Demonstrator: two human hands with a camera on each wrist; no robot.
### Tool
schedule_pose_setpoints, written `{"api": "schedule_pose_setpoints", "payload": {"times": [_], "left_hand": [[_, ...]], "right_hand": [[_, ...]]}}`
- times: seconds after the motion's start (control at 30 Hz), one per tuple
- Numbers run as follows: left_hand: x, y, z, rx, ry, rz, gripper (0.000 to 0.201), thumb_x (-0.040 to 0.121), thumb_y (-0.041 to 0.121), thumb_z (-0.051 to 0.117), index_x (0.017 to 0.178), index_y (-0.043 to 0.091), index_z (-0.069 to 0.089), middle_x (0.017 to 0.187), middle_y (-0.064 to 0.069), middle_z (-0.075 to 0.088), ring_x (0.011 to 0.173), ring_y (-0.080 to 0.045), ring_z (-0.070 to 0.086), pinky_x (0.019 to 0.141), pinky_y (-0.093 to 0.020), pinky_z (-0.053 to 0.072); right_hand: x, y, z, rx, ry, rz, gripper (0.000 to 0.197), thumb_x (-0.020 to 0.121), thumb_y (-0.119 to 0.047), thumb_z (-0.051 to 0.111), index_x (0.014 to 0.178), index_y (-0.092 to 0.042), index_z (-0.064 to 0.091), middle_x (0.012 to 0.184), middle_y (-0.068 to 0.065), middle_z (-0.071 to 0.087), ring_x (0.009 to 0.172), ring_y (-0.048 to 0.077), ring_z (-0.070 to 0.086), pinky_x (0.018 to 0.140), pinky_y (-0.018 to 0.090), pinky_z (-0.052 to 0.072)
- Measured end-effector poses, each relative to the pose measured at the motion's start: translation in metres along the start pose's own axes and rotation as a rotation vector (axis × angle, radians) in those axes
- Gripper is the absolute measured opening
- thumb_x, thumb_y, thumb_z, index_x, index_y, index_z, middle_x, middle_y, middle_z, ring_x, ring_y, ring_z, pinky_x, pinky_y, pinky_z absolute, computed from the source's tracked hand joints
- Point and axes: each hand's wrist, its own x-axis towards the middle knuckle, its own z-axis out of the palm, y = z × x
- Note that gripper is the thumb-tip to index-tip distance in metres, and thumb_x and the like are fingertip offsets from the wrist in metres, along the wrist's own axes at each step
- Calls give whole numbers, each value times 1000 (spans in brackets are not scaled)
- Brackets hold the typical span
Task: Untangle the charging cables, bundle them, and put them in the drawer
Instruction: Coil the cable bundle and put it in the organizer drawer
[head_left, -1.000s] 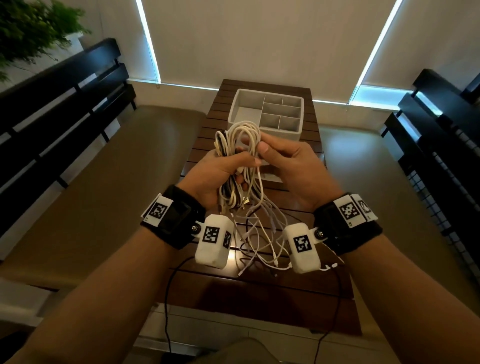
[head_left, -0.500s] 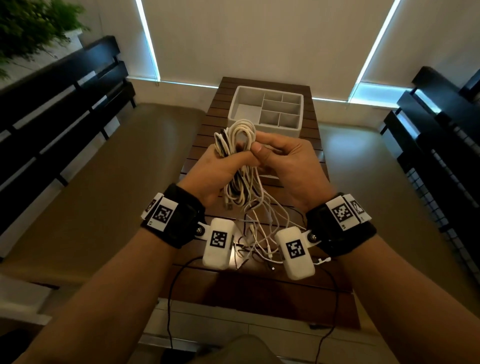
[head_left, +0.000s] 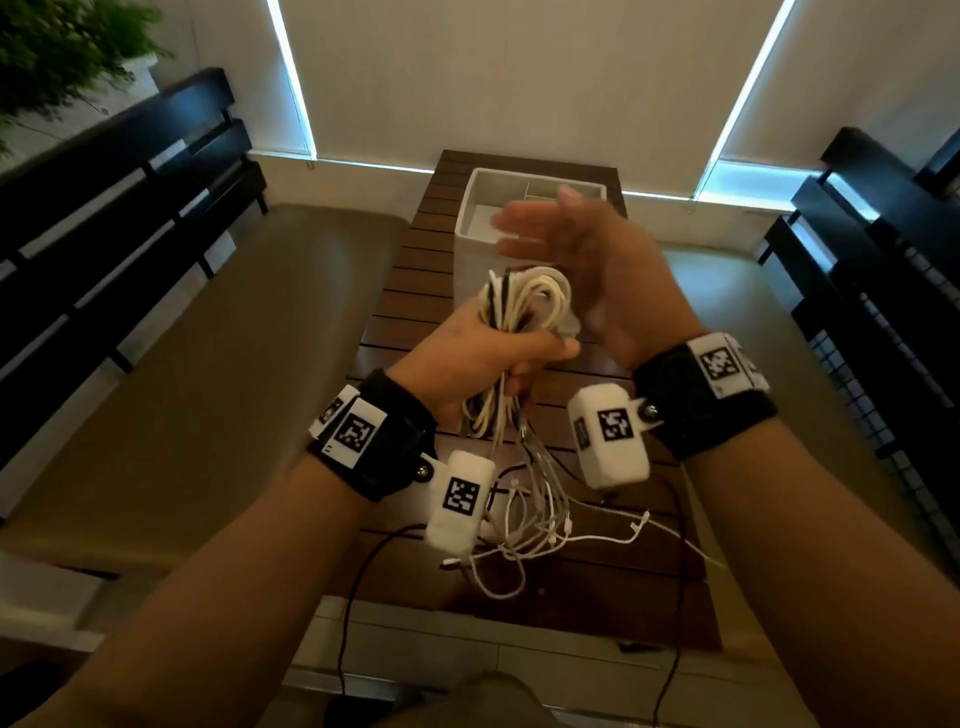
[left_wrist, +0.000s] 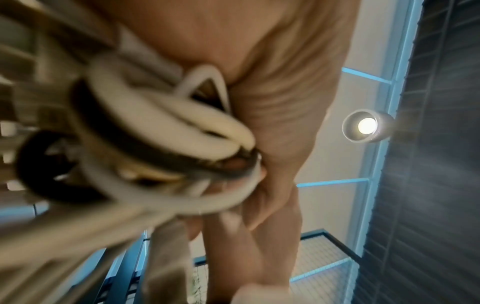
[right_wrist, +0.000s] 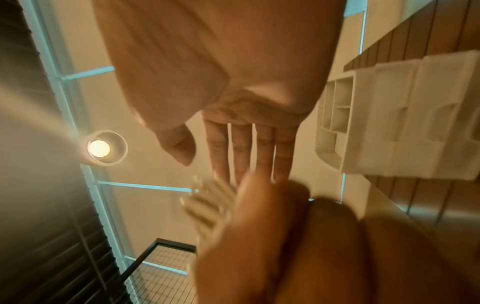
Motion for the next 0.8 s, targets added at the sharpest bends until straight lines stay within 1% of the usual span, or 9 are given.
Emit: {"api": "schedule_pose_setpoints", "payload": {"times": [0.1, 0.2, 0.3, 0.33, 0.43, 0.5, 0.6, 0.67, 0.8], "left_hand": [[3, -1, 12, -12, 6, -11, 18, 93, -4, 71, 106, 9, 69, 84, -3, 72, 67, -10, 67, 64, -25, 54], [-2, 2, 9, -12, 9, -45, 14, 93, -4, 68, 100, 7, 67, 78, -7, 69, 66, -13, 67, 66, -24, 56], [-4, 5, 9, 57, 57, -12, 9, 89, 2, 73, 94, 7, 69, 79, -29, 60, 70, -31, 63, 67, -46, 61], [-4, 6, 10, 59, 73, 3, 15, 89, 2, 74, 103, 3, 70, 92, -38, 62, 79, -39, 65, 76, -59, 61], [-1, 6, 8, 86, 117, 5, 33, 90, 1, 74, 122, 4, 67, 116, -34, 67, 106, -55, 66, 93, -70, 54], [0, 6, 8, 109, 114, 16, 32, 91, 0, 74, 121, 4, 67, 112, -29, 70, 99, -50, 69, 90, -62, 60], [1, 1, 13, 118, 143, 39, 17, 90, -2, 74, 102, 10, 68, 87, -7, 72, 70, -18, 66, 67, -38, 56], [4, 1, 18, 158, 170, 60, 25, 91, -8, 69, 92, 17, 64, 73, 9, 70, 62, -2, 61, 61, -24, 49], [12, -2, 23, 284, 290, 93, 26, 92, -6, 70, 97, 18, 61, 81, 7, 68, 66, 4, 66, 64, -18, 50]], "right_hand": [[4, -7, 21, 71, -86, 108, 66, 106, -51, 47, 122, 9, 67, 111, 27, 72, 99, 41, 70, 97, 51, 54], [3, -13, 28, -22, -120, 101, 65, 105, -52, 51, 111, 9, 71, 95, 31, 71, 85, 40, 70, 84, 46, 58], [3, -15, 30, 11, -111, 71, 63, 105, -49, 51, 108, 11, 70, 87, 29, 69, 83, 42, 67, 88, 54, 59], [3, -16, 30, 37, -95, 59, 62, 106, -48, 50, 107, 10, 70, 85, 26, 69, 83, 41, 67, 93, 58, 58], [3, -21, 29, 136, -87, 77, 59, 105, -48, 50, 103, 7, 71, 81, 19, 68, 81, 37, 67, 90, 51, 58], [3, -23, 32, 62, -49, 103, 60, 104, -49, 52, 99, 6, 73, 77, 18, 69, 77, 35, 68, 82, 42, 58], [4, -21, 40, -128, 86, 44, 63, 102, -51, 57, 85, 7, 73, 61, 16, 61, 62, 32, 64, 76, 40, 57], [3, -21, 45, -130, 132, -11, 61, 103, -46, 58, 71, 5, 67, 51, 13, 51, 49, 29, 57, 69, 43, 54], [11, -22, 57, -119, 274, -64, 60, 101, -41, 63, 57, -1, 51, 42, 5, 39, 35, 25, 39, 56, 42, 42]]}}
